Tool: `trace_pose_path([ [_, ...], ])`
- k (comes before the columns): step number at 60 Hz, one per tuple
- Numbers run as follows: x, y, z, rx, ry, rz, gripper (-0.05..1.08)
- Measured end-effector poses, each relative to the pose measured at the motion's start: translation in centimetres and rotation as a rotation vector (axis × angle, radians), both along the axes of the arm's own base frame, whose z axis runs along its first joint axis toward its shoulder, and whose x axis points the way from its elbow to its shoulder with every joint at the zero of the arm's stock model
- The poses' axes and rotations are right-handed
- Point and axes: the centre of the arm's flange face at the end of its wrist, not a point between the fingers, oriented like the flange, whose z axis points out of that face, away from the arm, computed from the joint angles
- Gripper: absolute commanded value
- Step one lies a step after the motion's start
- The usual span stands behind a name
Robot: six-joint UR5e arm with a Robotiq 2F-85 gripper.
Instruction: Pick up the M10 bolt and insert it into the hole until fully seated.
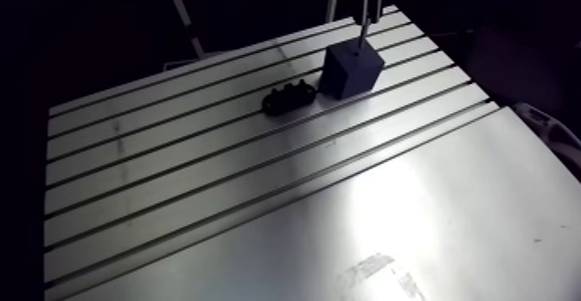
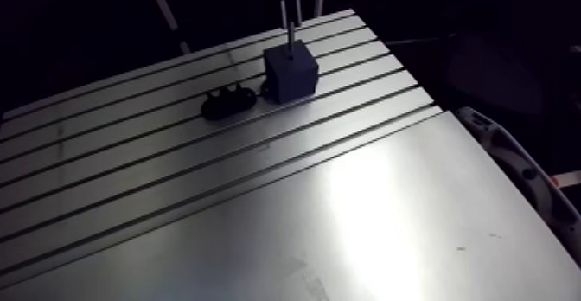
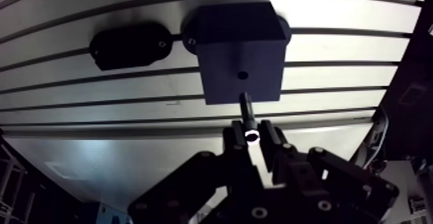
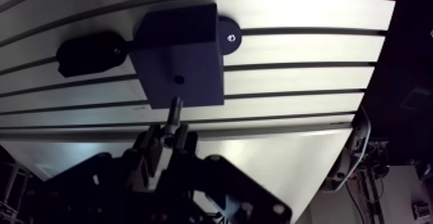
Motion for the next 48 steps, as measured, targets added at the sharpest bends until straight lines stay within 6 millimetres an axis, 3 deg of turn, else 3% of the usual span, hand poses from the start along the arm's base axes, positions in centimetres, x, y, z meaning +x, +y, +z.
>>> trace_pose_path([
  [48,-0.07,0.15,-0.41,0.001,0.003,-0.001,1.08],
])
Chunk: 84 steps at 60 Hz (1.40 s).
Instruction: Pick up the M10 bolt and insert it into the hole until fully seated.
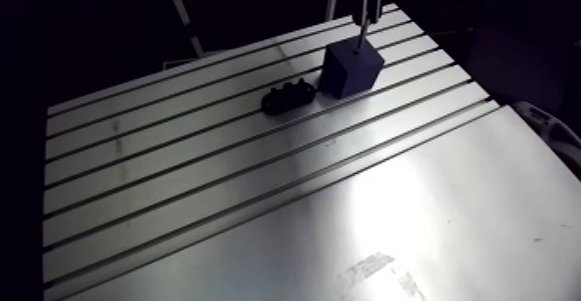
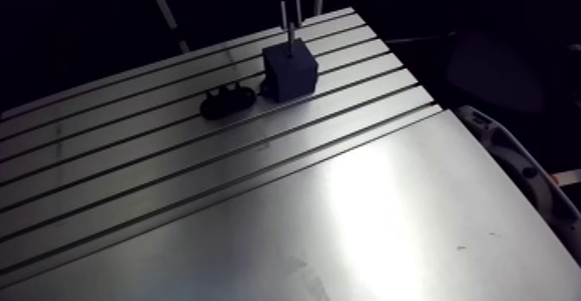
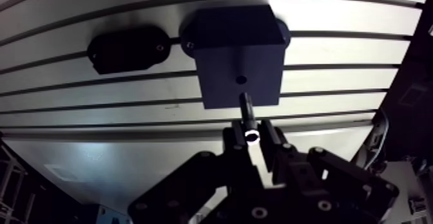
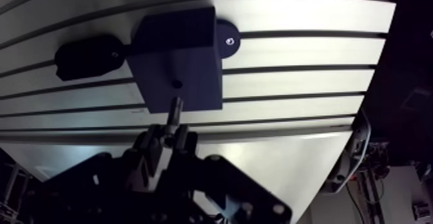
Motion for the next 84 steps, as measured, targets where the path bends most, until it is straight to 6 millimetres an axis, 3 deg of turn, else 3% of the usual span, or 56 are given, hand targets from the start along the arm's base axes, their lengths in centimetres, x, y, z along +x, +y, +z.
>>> trace_pose_path([
  [84,-0.17,-0.07,-0.66,-0.003,-0.001,0.001,1.08],
])
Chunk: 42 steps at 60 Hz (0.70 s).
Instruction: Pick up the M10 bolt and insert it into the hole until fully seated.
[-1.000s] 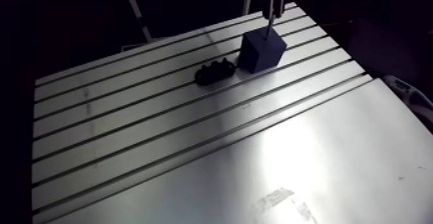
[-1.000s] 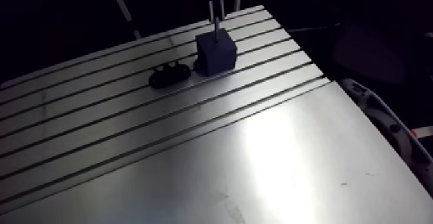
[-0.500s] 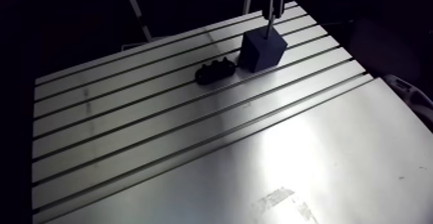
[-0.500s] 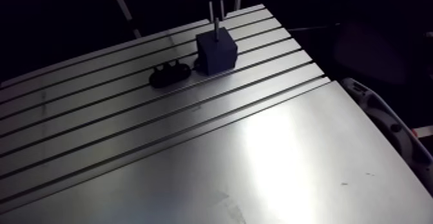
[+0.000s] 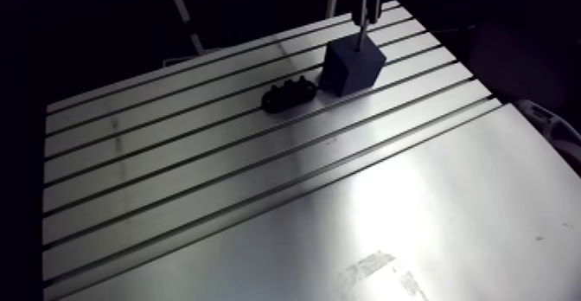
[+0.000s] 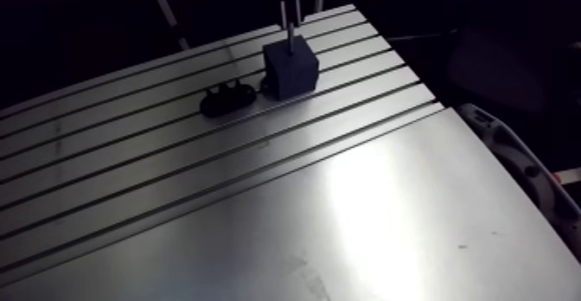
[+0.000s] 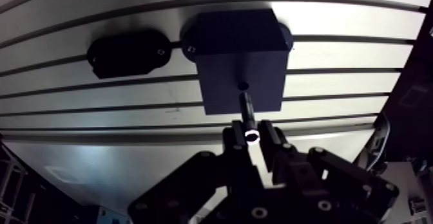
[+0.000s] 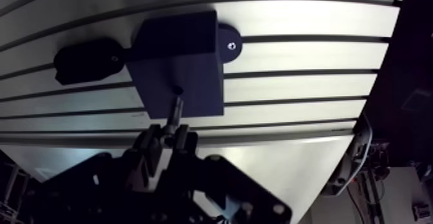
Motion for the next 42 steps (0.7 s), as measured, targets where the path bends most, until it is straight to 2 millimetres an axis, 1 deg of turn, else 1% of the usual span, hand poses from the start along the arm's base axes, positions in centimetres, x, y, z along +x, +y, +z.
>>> trace_pose_path([
  [42,0.03,-0.09,-0.15,-0.001,-0.002,0.000,1.08],
])
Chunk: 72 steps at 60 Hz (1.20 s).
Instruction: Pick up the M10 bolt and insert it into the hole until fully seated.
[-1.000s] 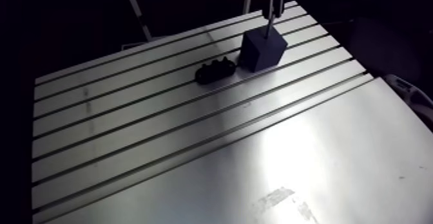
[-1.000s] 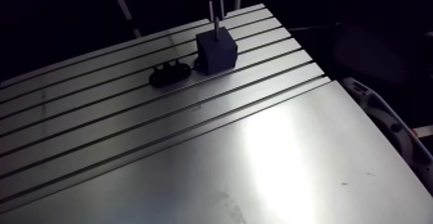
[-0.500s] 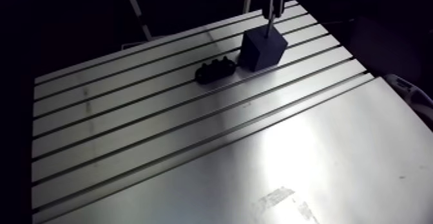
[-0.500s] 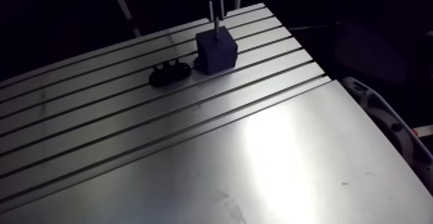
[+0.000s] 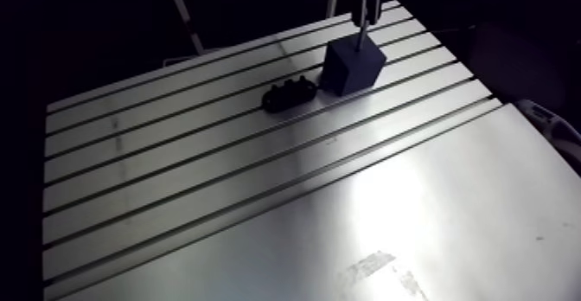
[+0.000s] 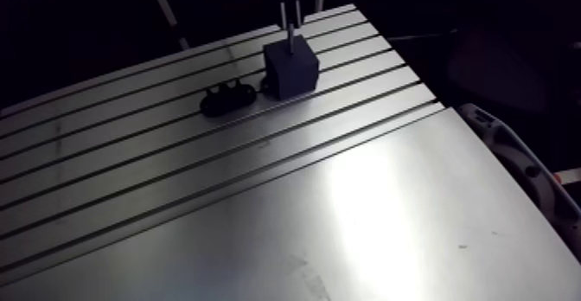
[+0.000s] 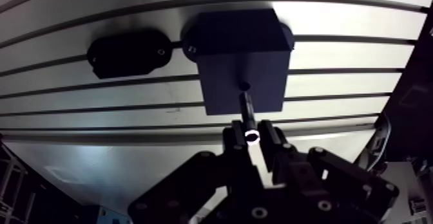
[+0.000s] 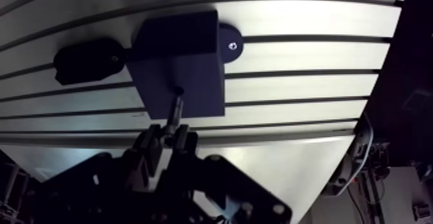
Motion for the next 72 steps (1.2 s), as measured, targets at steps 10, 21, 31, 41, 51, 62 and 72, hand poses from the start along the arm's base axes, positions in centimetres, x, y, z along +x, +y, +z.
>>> trace_pose_path([
  [10,0.05,-0.04,-0.11,-0.001,-0.002,0.000,1.08],
  [21,0.09,-0.02,-0.15,-0.002,-0.003,0.000,1.08],
  [31,0.10,0.01,-0.16,-0.002,-0.003,0.000,1.08],
  [41,0.06,0.03,-0.13,-0.001,-0.002,0.000,1.08],
  [51,-0.04,0.07,-0.28,0.000,-0.001,-0.002,1.08],
  [62,-0.15,0.06,-0.45,0.002,0.002,-0.001,1.08],
  [72,-0.19,0.05,-0.48,0.002,0.004,0.000,1.08],
])
